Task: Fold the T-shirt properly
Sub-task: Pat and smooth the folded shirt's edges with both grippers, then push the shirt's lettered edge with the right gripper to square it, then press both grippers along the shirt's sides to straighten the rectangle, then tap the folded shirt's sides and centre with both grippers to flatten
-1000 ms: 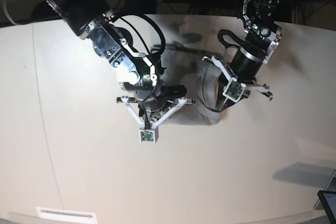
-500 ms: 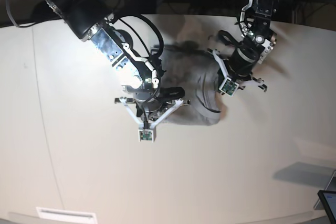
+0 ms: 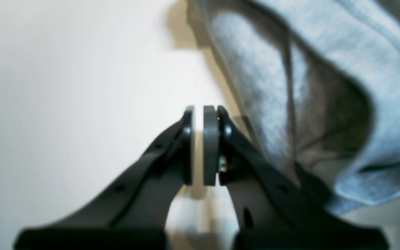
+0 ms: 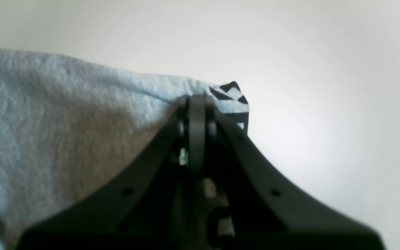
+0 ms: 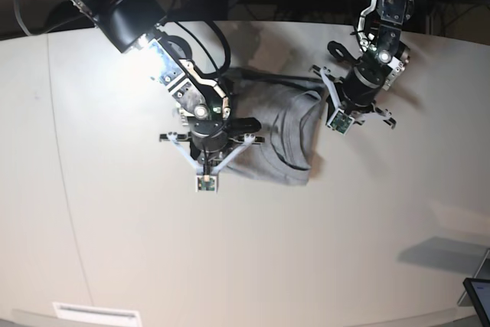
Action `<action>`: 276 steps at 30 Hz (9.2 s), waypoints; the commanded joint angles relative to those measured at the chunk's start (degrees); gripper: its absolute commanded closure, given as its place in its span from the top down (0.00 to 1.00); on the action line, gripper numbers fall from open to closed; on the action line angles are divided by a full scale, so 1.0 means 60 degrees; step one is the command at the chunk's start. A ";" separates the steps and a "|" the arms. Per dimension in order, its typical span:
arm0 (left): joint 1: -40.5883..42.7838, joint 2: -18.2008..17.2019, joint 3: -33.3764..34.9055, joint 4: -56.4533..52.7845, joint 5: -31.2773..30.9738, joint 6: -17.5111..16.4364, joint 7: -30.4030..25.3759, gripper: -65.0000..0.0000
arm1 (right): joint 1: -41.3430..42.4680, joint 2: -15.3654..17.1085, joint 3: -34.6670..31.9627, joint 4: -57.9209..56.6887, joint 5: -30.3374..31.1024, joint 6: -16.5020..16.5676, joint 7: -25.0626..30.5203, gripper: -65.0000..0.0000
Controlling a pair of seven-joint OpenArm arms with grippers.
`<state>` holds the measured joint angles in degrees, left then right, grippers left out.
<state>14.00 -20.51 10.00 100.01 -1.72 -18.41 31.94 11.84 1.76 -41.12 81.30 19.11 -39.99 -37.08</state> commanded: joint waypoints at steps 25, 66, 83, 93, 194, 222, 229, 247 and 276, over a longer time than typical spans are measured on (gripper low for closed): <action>0.0268 -0.0017 -0.1000 0.1655 -0.0088 0.0058 -0.0203 0.05 | -0.1247 -0.0095 0.0063 0.3073 -0.0013 -0.0002 -0.1432 0.00; 0.3227 0.0715 -0.0223 0.2138 -0.0029 0.0058 0.0456 0.05 | 0.2753 0.0681 -0.0054 -0.0018 -0.0072 -0.0002 -0.2531 0.00; 0.2978 0.0730 -0.0253 0.2094 -0.0029 0.0102 0.0471 0.05 | 0.3046 0.0784 -0.1095 -0.2011 -0.0072 -0.0002 -0.1754 0.00; 0.2553 0.0745 -0.0267 0.1728 -0.0029 0.0102 0.0471 0.05 | 0.3090 0.0842 -0.1095 -0.2421 -0.0087 0.0284 -0.1534 0.00; -0.5989 0.1800 0.2355 -0.4939 0.0000 0.0102 0.1555 0.05 | -0.0984 0.0798 0.1425 0.1637 -0.1742 0.2203 -0.3893 0.00; -0.4465 -0.0134 0.0319 -0.1364 -0.0014 0.0073 0.2171 0.05 | -0.0705 0.1824 0.2261 0.2722 -0.1772 0.1075 -0.3937 0.00; -0.1183 -0.0193 -0.1293 0.0409 -0.0014 0.0087 0.1658 0.05 | -0.1057 0.2000 0.2466 0.4538 -0.1757 0.1075 -0.3703 0.00; -0.1022 0.1140 -0.1483 -0.0206 -0.0014 0.0073 0.0471 0.05 | -0.1599 0.1267 0.2070 0.4656 -0.1728 0.1089 -0.3981 0.00; -0.2077 0.2928 0.0289 -0.1964 0.0000 0.0117 0.0544 0.05 | -0.2185 0.1296 0.2627 0.5022 -0.1742 0.1045 -0.3483 0.00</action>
<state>2.02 -3.25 11.40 87.77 -1.43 -16.78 34.85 -2.09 9.45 -25.52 110.34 9.06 -33.54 -59.22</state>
